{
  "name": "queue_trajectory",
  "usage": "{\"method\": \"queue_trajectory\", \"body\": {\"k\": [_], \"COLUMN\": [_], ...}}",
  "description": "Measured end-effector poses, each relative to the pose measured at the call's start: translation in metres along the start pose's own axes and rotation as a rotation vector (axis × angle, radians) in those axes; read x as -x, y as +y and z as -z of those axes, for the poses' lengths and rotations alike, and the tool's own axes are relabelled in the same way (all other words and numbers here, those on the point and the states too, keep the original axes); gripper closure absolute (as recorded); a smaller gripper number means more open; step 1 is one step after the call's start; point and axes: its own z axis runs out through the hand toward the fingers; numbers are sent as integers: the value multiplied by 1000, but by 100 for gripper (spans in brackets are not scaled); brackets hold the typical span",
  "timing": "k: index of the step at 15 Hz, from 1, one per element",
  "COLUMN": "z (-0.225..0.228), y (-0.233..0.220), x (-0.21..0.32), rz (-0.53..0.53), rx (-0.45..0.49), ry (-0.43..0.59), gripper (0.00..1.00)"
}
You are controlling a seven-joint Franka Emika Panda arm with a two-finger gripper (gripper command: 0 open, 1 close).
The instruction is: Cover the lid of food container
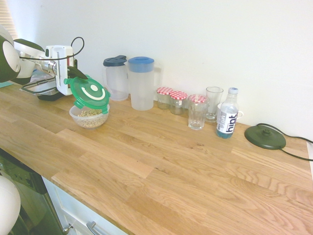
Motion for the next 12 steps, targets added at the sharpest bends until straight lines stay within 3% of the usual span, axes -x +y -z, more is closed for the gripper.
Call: {"method": "queue_trajectory", "body": {"k": [10, 11, 12], "z": [10, 11, 13], "y": [-24, -24, -23], "x": [25, 26, 28], "rz": [10, 7, 3], "rx": [16, 12, 7], "ry": [40, 42, 44], "gripper": [100, 0, 0]}}
